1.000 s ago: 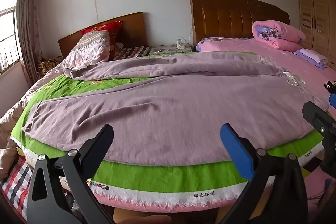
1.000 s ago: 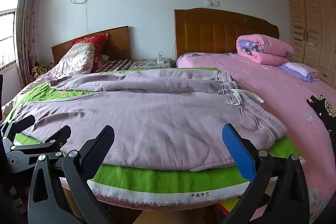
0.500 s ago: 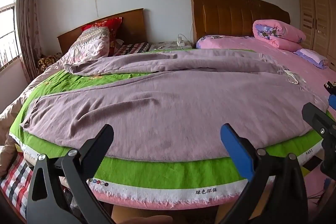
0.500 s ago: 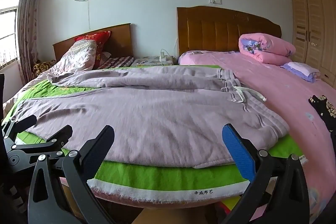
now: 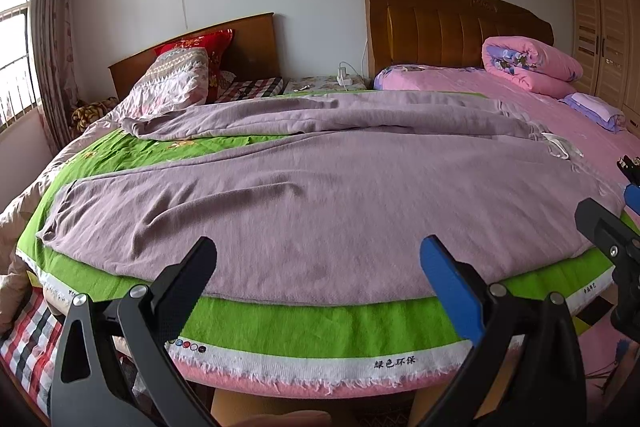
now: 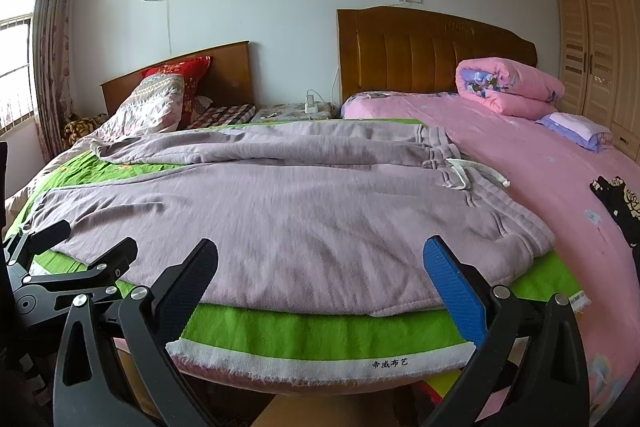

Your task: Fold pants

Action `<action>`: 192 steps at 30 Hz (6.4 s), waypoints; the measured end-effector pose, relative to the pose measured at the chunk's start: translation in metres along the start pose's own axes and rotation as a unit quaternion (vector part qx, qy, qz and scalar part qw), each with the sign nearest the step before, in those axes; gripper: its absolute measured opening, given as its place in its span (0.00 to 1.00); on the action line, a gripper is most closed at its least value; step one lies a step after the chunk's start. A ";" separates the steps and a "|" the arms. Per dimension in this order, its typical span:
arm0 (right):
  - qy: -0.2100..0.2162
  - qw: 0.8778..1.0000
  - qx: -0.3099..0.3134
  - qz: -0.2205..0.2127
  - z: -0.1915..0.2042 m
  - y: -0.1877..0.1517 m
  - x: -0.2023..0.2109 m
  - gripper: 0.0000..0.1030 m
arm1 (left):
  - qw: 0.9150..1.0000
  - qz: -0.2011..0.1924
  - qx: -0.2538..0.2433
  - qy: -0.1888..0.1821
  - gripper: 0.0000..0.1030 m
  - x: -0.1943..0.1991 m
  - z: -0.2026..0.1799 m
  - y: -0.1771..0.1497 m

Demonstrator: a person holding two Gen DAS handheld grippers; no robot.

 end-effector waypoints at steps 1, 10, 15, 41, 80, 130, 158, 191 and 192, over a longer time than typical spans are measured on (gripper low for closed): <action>0.001 1.000 -0.001 0.001 0.000 -0.001 0.000 0.96 | 1.000 0.000 0.000 0.000 0.99 0.000 0.000 0.000; 0.002 1.000 -0.002 0.004 0.000 -0.003 -0.002 0.96 | 1.000 0.000 0.000 0.000 0.99 0.000 0.000 0.000; 0.003 1.000 -0.003 0.005 0.000 -0.003 -0.002 0.96 | 1.000 0.000 0.000 0.000 0.99 -0.001 0.000 -0.001; 0.009 1.000 -0.010 0.016 -0.001 -0.008 -0.004 0.96 | 1.000 0.016 0.006 -0.004 0.99 -0.004 0.000 -0.006; 0.209 0.943 0.115 0.234 -0.066 0.144 -0.300 0.96 | 0.956 0.219 0.059 -0.188 0.98 -0.264 -0.002 0.195; 0.166 0.941 0.292 0.038 -0.055 0.156 -0.138 0.13 | 0.889 -0.032 -0.423 -0.175 0.09 -0.123 -0.051 0.186; 0.143 0.960 -0.231 0.070 -0.176 0.009 -0.063 0.59 | 0.962 0.069 0.066 -0.255 0.89 -0.066 0.019 0.026; 0.176 0.935 -0.306 0.038 -0.189 0.044 -0.048 0.19 | 0.947 0.042 0.179 -0.264 0.08 -0.059 0.076 0.110; 0.178 0.934 -0.307 0.041 -0.189 0.040 -0.044 0.19 | 0.948 0.043 0.172 -0.264 0.08 -0.053 0.076 0.104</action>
Point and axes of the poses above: each gripper's, at about its wrist camera, not at the fingertips, and x roughly against the way its jaws point, z to its left, y to its top, the point moved 10 cm from there along -x, roughly the way its jaws point, and after that the axes turned 3 degrees about y, right-handed, at the moved point
